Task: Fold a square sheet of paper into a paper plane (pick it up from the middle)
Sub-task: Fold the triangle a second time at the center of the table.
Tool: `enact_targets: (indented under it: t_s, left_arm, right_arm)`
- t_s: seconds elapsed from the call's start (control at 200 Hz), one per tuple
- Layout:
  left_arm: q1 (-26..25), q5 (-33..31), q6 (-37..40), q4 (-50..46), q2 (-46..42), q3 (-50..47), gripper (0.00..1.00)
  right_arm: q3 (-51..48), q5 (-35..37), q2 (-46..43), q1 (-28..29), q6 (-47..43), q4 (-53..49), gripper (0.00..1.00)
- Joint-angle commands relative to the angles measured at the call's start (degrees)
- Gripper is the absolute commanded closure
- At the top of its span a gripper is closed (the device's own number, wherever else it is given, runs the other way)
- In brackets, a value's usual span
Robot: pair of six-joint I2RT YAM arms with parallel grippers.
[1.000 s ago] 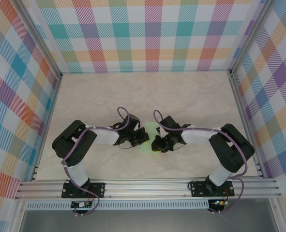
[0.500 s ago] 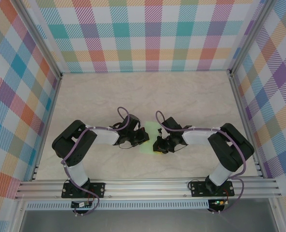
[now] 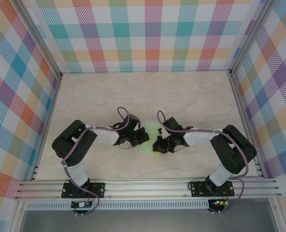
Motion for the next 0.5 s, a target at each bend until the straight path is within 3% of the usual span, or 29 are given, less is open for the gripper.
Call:
enact_targets:
  t_s: [0.0,0.27,0.495]
  left_arm:
    - [-1.1,-2.3,1.2,-5.6,1.0,-0.9,1.0]
    - [-1.1,-2.4,1.2,-5.5,0.9,-1.0,1.0]
    - [-1.1,-2.3,1.1,-5.5,0.7,-1.0,1.0]
  right_arm:
    - [-2.5,-1.8,1.6,-0.4,1.5,2.1,0.96]
    - [-4.8,-2.5,-0.2,-1.1,2.7,2.9,0.95]
    - [-1.0,-2.3,-4.5,-1.9,3.2,1.6,0.95]
